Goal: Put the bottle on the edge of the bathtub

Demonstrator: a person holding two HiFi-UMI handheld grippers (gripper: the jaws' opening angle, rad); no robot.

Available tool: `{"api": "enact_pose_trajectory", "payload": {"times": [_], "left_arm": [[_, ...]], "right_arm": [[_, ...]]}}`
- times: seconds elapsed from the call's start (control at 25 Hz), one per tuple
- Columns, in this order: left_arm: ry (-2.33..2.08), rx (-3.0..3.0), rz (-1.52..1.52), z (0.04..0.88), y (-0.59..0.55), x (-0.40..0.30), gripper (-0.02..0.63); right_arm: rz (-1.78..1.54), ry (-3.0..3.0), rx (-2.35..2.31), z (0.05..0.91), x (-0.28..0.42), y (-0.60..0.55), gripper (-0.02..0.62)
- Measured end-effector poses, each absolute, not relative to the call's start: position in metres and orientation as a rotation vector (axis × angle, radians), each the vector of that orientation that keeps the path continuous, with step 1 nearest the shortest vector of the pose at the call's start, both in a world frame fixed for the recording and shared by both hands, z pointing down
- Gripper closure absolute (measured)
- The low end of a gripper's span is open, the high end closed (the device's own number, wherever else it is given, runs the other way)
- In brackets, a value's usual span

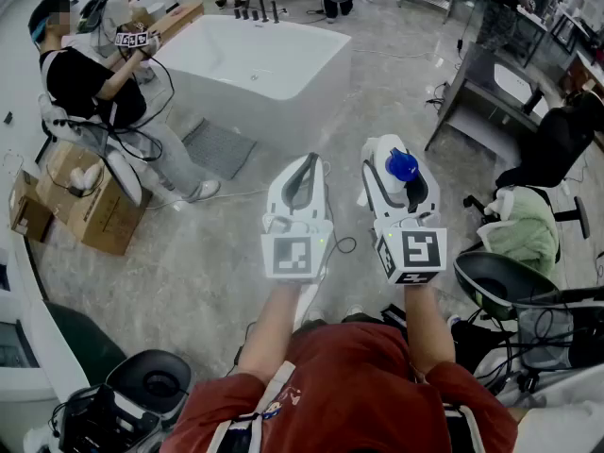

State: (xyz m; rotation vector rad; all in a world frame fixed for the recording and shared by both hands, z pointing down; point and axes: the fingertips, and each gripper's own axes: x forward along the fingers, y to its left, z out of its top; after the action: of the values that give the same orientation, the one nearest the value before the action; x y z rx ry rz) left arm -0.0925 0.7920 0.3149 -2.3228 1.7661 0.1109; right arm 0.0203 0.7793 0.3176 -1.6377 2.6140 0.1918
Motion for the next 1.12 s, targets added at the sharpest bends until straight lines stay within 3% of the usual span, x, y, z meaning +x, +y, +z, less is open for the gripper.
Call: {"api": "enact_pose_trajectory", "payload": {"times": [1.12], "left_arm": [[1.673,-2.443,0.194,0.335,0.762,-0.119,0.588]], "right_arm": [[0.123,2.544,-1.802,0.345,-0.004,0.758,0.311]]}}
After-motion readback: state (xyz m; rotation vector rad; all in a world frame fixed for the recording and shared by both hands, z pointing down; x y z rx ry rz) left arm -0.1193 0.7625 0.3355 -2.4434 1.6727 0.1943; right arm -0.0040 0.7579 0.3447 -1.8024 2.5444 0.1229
